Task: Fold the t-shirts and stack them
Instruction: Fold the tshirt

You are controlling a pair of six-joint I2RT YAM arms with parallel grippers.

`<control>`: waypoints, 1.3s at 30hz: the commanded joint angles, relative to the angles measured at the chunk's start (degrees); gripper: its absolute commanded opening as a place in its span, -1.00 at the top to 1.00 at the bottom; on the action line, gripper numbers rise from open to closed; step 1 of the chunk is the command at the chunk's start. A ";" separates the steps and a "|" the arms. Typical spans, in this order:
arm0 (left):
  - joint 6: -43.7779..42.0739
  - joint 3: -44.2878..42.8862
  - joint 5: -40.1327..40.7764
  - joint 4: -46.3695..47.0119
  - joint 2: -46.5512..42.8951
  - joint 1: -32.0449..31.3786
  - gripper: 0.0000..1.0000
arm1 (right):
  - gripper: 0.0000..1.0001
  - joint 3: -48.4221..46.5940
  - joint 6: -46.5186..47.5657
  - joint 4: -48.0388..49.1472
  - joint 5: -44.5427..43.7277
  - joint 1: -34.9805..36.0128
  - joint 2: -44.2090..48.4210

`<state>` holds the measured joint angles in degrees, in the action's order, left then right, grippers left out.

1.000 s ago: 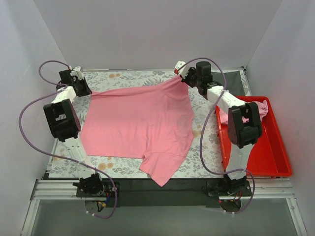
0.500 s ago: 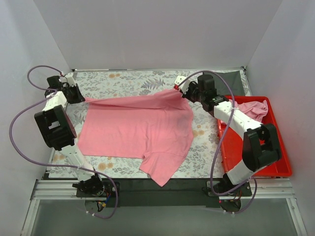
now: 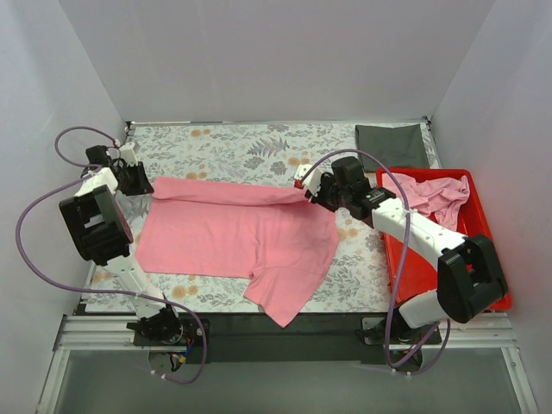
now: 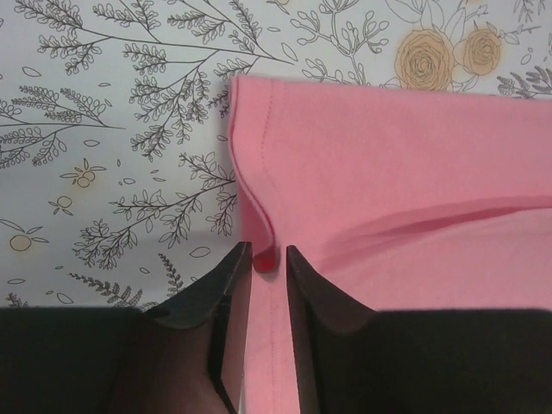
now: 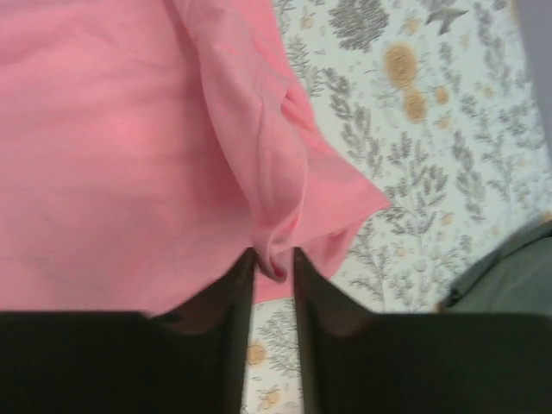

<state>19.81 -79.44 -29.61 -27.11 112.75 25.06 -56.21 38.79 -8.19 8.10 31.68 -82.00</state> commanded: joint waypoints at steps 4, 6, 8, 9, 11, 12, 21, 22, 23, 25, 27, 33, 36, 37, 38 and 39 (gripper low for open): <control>-3.11 -0.89 -4.49 -3.38 -8.06 2.09 0.30 | -0.27 -4.52 -1.60 -10.78 4.09 -0.39 2.53; -4.60 -1.85 -5.89 -4.78 -8.77 2.10 0.25 | -0.53 -5.31 -3.10 -11.50 6.92 -2.31 4.38; -4.52 -2.38 -6.95 -4.97 -9.48 2.10 0.22 | -0.60 -7.16 -5.37 -12.47 10.26 -3.72 5.00; -4.69 -2.91 -7.91 -5.84 -9.39 1.93 0.20 | -0.61 -7.95 -6.60 -12.56 10.97 -5.56 4.40; -5.66 -4.58 -12.65 -7.94 -8.69 1.22 0.20 | -0.58 -11.79 -10.20 -13.08 11.67 -7.50 0.01; -5.84 -4.76 -14.41 -9.35 -8.43 -0.17 0.19 | -0.49 -13.82 -13.79 -13.69 12.29 -9.86 -2.09; -11.20 -3.27 -30.33 -9.04 -9.82 -23.52 0.13 | -0.19 -28.52 -30.16 -17.30 17.48 -19.72 -21.27; -10.85 -2.40 -30.86 -6.75 -10.09 -26.44 0.11 | -0.18 -28.61 -32.43 -16.69 17.22 -20.34 -22.67; -9.11 -0.47 -31.39 -1.59 -10.18 -28.47 0.08 | -0.15 -28.70 -33.67 -16.60 17.48 -21.47 -23.55; -9.79 0.07 -30.69 1.53 -9.57 -34.79 0.08 | -0.08 -29.05 -36.31 -16.25 20.37 -22.54 -25.74; -11.72 -0.62 -27.71 4.25 -7.30 -40.67 0.08 | -0.08 -29.31 -37.46 -16.07 21.08 -22.98 -26.98; -7.69 -11.60 -22.52 4.61 4.91 -45.80 0.07 | -0.11 -29.14 -42.82 -14.58 26.00 -23.33 -30.33; -6.81 -15.21 -19.62 4.26 8.26 -47.37 0.06 | -0.13 -28.61 -44.40 -13.00 26.79 -23.51 -31.90; -7.07 -16.18 -18.31 4.00 8.80 -47.82 0.06 | -0.13 -28.87 -44.76 -12.65 27.23 -23.51 -32.95; -7.16 -16.36 -18.03 3.74 9.33 -48.17 0.07 | -0.13 -28.87 -45.11 -12.47 27.41 -23.51 -33.49; -7.16 -16.36 -17.86 3.47 10.03 -48.87 0.07 | -0.14 -28.96 -45.64 -12.29 27.76 -23.42 -33.84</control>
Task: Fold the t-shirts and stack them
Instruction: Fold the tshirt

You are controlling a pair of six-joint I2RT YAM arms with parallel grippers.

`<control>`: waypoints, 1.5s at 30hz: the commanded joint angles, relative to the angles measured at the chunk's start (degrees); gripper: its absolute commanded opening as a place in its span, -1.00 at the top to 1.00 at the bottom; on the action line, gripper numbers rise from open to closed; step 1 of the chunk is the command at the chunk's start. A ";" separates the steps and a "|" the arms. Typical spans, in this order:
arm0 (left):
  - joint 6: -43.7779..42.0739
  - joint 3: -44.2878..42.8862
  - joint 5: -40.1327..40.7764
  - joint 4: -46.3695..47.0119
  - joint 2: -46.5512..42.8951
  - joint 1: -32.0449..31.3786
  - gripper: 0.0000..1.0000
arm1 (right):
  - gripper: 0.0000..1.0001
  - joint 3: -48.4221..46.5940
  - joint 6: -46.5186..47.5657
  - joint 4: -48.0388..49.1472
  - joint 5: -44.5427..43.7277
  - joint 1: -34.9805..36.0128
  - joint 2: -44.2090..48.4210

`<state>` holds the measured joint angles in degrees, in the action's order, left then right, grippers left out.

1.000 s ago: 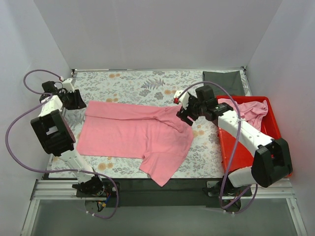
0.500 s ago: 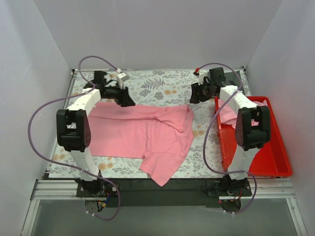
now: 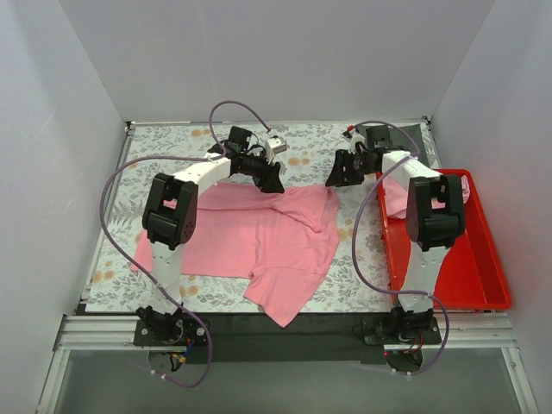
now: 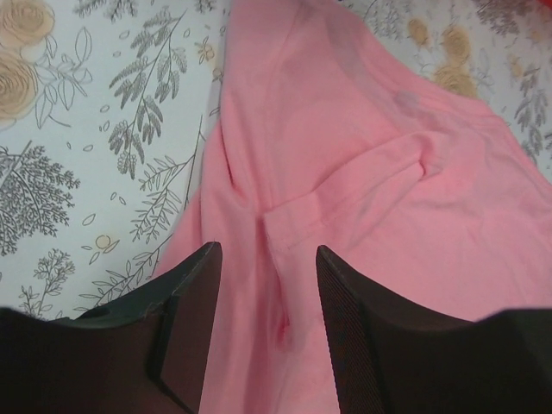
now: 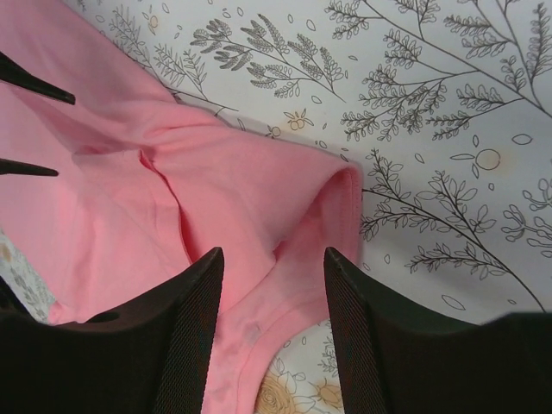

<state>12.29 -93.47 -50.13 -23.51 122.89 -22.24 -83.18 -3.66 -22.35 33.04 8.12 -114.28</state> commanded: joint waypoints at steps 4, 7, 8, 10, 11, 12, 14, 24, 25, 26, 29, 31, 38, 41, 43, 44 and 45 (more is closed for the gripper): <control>-0.87 -2.07 5.21 -0.75 1.03 -3.07 0.09 | -0.14 -1.73 -4.86 3.62 3.35 0.05 -3.14; -0.61 -2.15 6.79 -0.84 2.09 -3.86 0.09 | -0.13 -1.29 -5.92 4.68 4.05 0.14 -3.67; -0.78 -2.33 7.67 -1.19 2.35 -4.13 0.10 | -0.11 -1.11 -6.18 4.94 4.23 0.05 -3.76; -1.22 -2.24 8.38 -1.71 2.79 -4.65 0.13 | -0.05 -0.94 -6.36 5.30 4.75 0.05 -3.93; -1.39 -2.07 8.55 -1.80 2.71 -4.74 0.17 | -0.01 -0.85 -6.45 5.30 5.02 0.05 -4.02; -1.74 -1.63 8.47 -1.89 2.44 -4.92 0.21 | 0.05 -0.76 -6.45 5.30 5.19 0.05 -3.76; -2.45 -1.01 7.68 -2.07 1.22 -5.01 0.34 | 0.11 -0.23 -6.45 5.47 5.46 0.05 -3.58; -22.39 9.44 -0.58 0.22 -7.75 -10.63 0.08 | 0.12 0.73 -7.85 5.56 5.98 0.05 -3.58; -25.19 10.23 -0.67 0.48 -7.67 -11.24 0.06 | 0.10 1.08 -8.11 5.56 6.07 -0.03 -3.32; -25.91 10.41 -0.50 1.70 -7.41 -12.38 0.05 | 0.04 1.78 -8.38 5.56 6.16 -0.03 -3.06; -29.51 10.41 -0.15 3.11 -6.35 -14.58 0.03 | -0.02 2.93 -8.91 5.56 6.51 -0.29 -1.57; -30.92 10.68 -0.32 3.99 -6.00 -15.37 0.03 | -0.02 3.98 -9.26 5.56 6.60 -0.56 -0.42; -35.85 10.77 0.38 6.98 -3.63 -17.92 -0.01 | -0.06 5.66 -9.35 4.86 5.90 -1.09 0.20; -36.11 9.54 0.56 7.07 -2.31 -18.28 -0.04 | -0.13 5.22 -9.35 4.77 5.46 -1.26 -0.77; -36.20 8.66 0.38 7.07 -1.52 -18.37 -0.05 | -0.14 4.96 -9.35 4.77 5.46 -1.61 -1.56; -36.11 8.57 0.12 7.07 -1.34 -18.37 -0.05 | -0.13 4.95 -9.26 4.77 5.37 -1.62 -1.91; -36.29 8.31 -0.05 7.16 -1.16 -18.45 -0.05 | -0.13 4.87 -9.26 4.77 5.28 -1.62 -2.17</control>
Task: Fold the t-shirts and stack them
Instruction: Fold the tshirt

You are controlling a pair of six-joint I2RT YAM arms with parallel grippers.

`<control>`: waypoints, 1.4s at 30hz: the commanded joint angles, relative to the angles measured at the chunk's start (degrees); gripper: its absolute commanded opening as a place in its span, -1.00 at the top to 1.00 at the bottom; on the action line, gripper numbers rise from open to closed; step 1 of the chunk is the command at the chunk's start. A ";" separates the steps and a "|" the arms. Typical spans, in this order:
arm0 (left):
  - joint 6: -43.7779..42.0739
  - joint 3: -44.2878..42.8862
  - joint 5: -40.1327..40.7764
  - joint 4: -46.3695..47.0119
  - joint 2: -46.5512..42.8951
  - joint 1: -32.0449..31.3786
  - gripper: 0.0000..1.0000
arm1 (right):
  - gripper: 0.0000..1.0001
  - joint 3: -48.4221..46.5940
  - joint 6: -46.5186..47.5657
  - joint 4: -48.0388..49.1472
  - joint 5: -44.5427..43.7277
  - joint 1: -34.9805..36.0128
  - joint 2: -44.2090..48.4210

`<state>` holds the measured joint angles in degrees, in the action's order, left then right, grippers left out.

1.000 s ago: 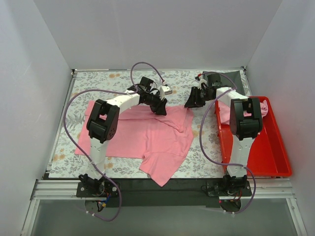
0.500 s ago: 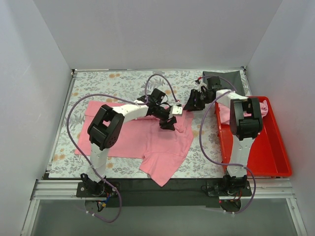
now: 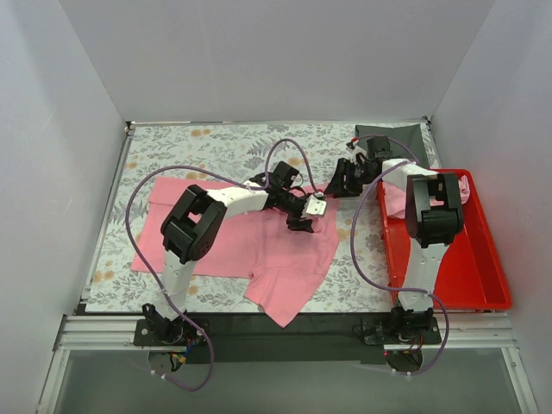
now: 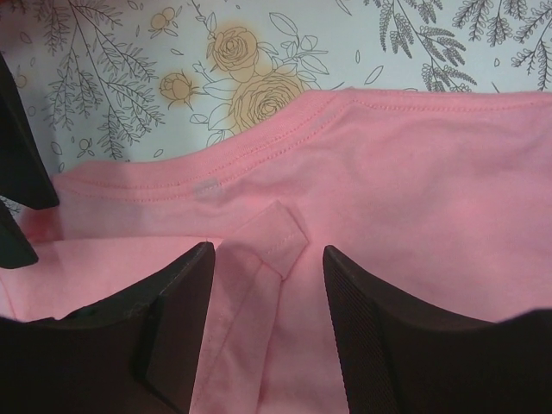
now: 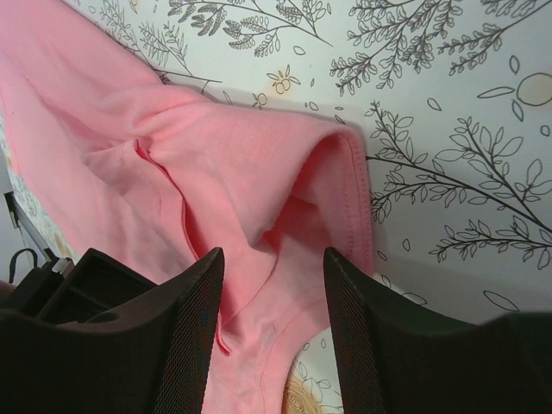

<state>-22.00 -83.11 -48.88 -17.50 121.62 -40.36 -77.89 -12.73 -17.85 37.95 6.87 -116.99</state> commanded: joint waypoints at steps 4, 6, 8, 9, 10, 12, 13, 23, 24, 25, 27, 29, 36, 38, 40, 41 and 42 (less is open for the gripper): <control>-1.65 -3.10 -1.04 0.97 1.59 -0.86 -0.04 | -0.13 -0.42 -0.10 0.27 -0.07 -0.55 0.36; -0.94 -3.72 -1.04 1.06 1.95 -0.86 0.09 | -0.14 -0.42 -0.10 0.27 -0.07 -0.46 0.10; -0.06 -4.34 -1.56 0.97 2.21 -1.04 0.14 | -0.13 -0.51 -0.01 0.27 -0.34 -0.55 -0.08; 0.20 -4.43 -1.48 1.06 2.30 -1.12 0.17 | -0.14 -0.51 -0.10 0.18 -0.34 -0.55 -0.26; 0.12 -4.60 -0.96 0.97 2.48 -1.39 0.17 | -0.14 -0.60 -0.10 0.27 -0.34 -0.46 -0.52; 0.03 -4.69 -0.34 1.06 2.74 -1.48 0.07 | -0.14 -0.77 -0.19 0.27 -0.25 -0.46 -0.61; 0.11 -4.95 -0.07 1.06 3.09 -1.56 0.03 | -0.14 -0.77 -0.28 0.27 -0.16 -0.55 -0.61; -2.26 -6.89 0.89 -2.27 4.94 -1.56 0.08 | -0.15 -0.60 -0.01 0.18 -0.43 -0.63 -0.52; -2.17 -6.89 0.55 -2.54 4.77 -1.56 0.21 | -0.15 -0.60 0.07 0.18 -0.51 -0.63 -0.52; -2.00 -6.71 0.37 -2.54 4.07 -1.56 0.30 | -0.15 -0.51 -0.01 0.18 -0.69 -0.63 -0.52; -1.21 -6.28 -1.03 -2.63 2.92 -1.48 0.62 | -0.15 -0.51 0.25 0.18 -0.95 -0.55 -0.61; 0.81 -5.75 -2.00 -2.63 0.90 -1.56 0.78 | -0.15 -0.51 0.43 0.18 -1.48 -0.63 -0.78; 1.78 -0.92 -3.67 -2.28 -6.82 -1.56 1.00 | -0.18 -0.69 0.16 0.18 -2.53 -0.63 -1.05; 1.78 0.92 -4.46 -2.19 -8.15 -1.56 1.00 | -0.19 -0.69 0.08 0.27 -2.62 -0.72 -0.96; 1.87 1.90 -4.73 -2.19 -9.82 -1.91 1.00 | -0.19 -0.69 -0.10 0.36 -2.71 -0.81 -1.05; 2.13 2.86 -5.25 -2.28 -10.35 -2.00 1.00 | -0.20 -0.69 -0.19 0.36 -2.71 -0.90 -1.13; 2.31 3.13 -5.61 -2.45 -11.05 -2.09 1.00 | -0.21 -0.69 -0.36 0.36 -2.71 -0.90 -1.14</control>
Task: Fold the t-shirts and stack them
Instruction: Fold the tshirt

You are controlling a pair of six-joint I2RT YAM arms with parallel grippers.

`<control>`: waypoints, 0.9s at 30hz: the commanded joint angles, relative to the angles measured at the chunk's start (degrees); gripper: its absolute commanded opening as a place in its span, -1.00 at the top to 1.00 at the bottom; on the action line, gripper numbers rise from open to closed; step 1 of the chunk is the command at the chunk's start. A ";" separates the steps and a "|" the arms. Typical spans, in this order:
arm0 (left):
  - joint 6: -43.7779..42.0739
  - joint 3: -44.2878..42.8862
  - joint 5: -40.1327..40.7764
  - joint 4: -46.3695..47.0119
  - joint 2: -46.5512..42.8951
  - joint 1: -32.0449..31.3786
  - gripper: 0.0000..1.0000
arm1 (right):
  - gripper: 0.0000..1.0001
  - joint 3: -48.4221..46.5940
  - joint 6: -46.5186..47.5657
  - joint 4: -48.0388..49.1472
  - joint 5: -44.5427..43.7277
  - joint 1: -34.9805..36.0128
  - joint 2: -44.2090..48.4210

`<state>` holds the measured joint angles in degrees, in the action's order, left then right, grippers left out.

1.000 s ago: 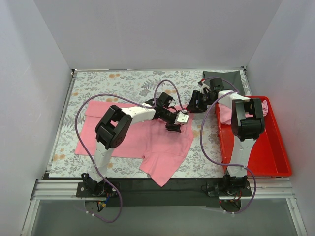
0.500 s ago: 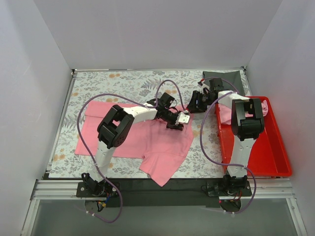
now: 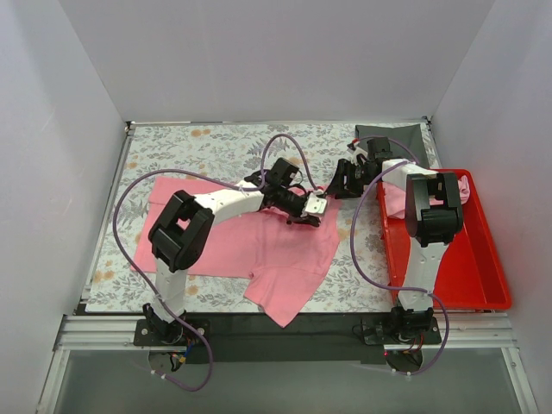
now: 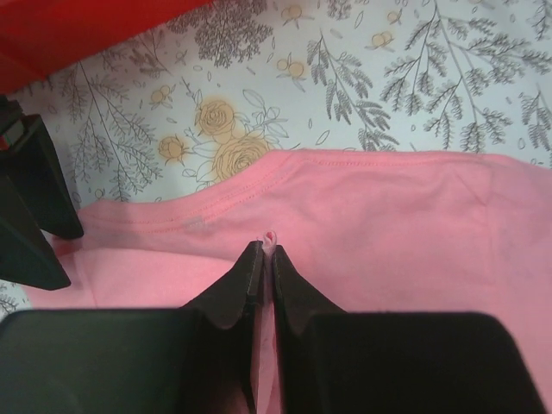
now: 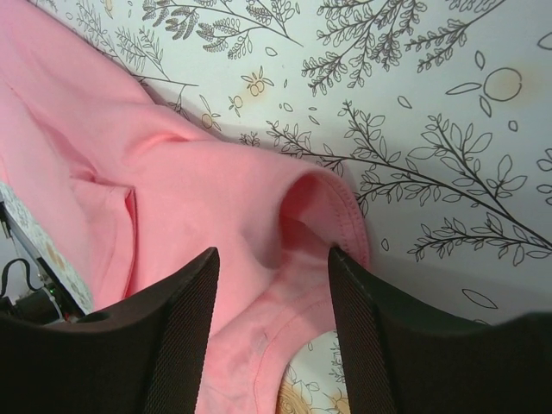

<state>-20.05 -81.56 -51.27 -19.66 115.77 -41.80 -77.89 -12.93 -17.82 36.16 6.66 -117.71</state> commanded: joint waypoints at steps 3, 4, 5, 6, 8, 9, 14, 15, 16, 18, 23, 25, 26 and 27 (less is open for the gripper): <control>0.54 2.72 -3.93 -0.99 -6.25 -1.26 1.00 | -0.24 -0.77 -0.34 0.33 -0.92 -0.94 -0.50; 0.19 2.90 -4.19 -1.43 -6.43 -1.44 1.00 | -0.25 -0.77 -0.43 0.25 -1.01 -0.94 -0.59; -0.16 3.25 -4.45 -1.96 -6.69 -1.53 1.00 | -0.25 -0.77 -0.52 0.33 -1.35 -1.03 -0.50; -0.51 3.86 -4.81 -2.48 -7.04 -1.70 1.00 | -0.25 -0.86 -0.52 0.33 -1.36 -1.12 -0.59; -0.95 4.39 -5.16 -3.19 -7.39 -1.88 1.00 | -0.25 -0.95 -0.61 0.33 -1.44 -1.29 -0.50; -1.13 4.65 -4.99 -3.45 -7.40 -1.97 1.00 | -0.25 -1.04 -0.69 0.33 -1.36 -1.38 -0.50; -3.06 5.18 -5.86 -5.65 -7.40 -2.49 1.00 | -0.23 -1.04 -0.96 0.42 -1.88 -1.47 -0.59; -3.32 5.27 -6.04 -6.17 -7.57 -2.67 1.00 | -0.22 -1.04 -0.87 0.42 -1.88 -1.56 -0.59; -3.59 5.53 -5.95 -6.35 -7.66 -2.93 1.00 | -0.20 -1.04 -0.96 0.33 -1.80 -1.56 -0.76; -3.76 5.71 -5.51 -6.62 -7.40 -3.20 1.00 | -0.18 -1.04 -1.05 0.42 -1.97 -1.56 -0.85; -6.66 6.23 -5.08 -10.48 -6.96 -3.20 1.00 | -0.11 -1.04 -0.96 0.33 -2.50 -1.56 -0.77; -6.06 6.59 -4.20 -10.57 -6.87 -3.46 0.70 | -0.01 -1.04 -0.87 0.42 -2.59 -1.56 -0.85; -5.53 6.50 -4.02 -10.75 -6.87 -3.46 0.53 | 0.04 -1.04 -0.78 0.42 -2.85 -1.64 -0.85; -4.65 6.41 -4.28 -10.84 -7.39 -3.46 0.38 | 0.10 -1.04 -0.78 0.42 -2.85 -1.65 -0.85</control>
<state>-24.75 -75.40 -54.46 -28.64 112.18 -44.77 -77.89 -13.91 -17.82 34.59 5.54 -117.93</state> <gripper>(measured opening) 0.255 0.482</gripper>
